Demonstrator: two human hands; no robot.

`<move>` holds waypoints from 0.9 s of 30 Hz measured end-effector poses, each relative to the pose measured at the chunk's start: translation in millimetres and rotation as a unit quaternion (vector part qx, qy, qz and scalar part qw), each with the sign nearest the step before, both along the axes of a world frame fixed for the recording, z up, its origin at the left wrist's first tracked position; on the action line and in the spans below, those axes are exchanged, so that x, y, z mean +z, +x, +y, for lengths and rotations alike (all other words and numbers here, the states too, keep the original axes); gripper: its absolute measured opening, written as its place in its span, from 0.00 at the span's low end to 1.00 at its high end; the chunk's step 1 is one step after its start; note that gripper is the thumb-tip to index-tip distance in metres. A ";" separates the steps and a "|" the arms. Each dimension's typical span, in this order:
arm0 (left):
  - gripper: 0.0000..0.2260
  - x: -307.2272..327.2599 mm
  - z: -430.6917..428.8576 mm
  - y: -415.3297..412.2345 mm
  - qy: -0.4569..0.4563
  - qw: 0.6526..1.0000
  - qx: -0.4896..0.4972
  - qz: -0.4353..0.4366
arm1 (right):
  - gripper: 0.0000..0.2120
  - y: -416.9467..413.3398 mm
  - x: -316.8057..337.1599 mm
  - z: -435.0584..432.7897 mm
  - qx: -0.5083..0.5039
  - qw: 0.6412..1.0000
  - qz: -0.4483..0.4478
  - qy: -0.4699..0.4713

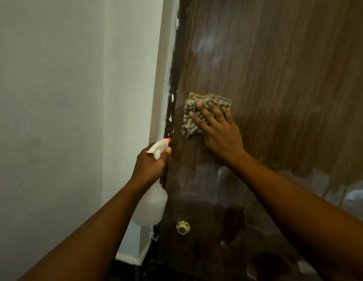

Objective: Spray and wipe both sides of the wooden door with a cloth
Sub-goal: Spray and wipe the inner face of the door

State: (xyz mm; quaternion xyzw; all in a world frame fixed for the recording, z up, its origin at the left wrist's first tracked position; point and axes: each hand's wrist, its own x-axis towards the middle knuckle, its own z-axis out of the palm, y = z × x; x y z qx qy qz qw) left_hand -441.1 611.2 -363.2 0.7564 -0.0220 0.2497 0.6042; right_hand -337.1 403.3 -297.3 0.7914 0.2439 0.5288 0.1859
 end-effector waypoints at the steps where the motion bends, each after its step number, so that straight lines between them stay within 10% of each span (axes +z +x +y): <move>1: 0.23 -3.4 -2.4 0.8 0.003 1.000 -0.006 0.012 | 0.26 0.8 0.6 5.3 -0.006 1.000 -0.002 0.030; 6: 0.21 -19.8 -11.7 2.1 0.016 1.000 -0.007 0.016 | 0.30 -9.9 -86.4 -9.0 -0.001 0.999 0.047 0.025; 13: 0.21 -20.9 -8.1 3.5 -0.027 1.000 0.009 -0.005 | 0.41 -9.5 -116.0 -34.3 0.016 0.948 0.101 -0.302; 19: 0.20 -19.8 -2.2 6.8 -0.040 0.999 0.016 -0.019 | 0.29 -0.2 44.3 28.4 0.004 0.999 0.037 0.004; 27: 0.23 -31.8 4.0 6.1 -0.004 1.000 0.007 0.010 | 0.34 -15.8 -153.5 38.5 -0.014 0.978 0.154 -0.139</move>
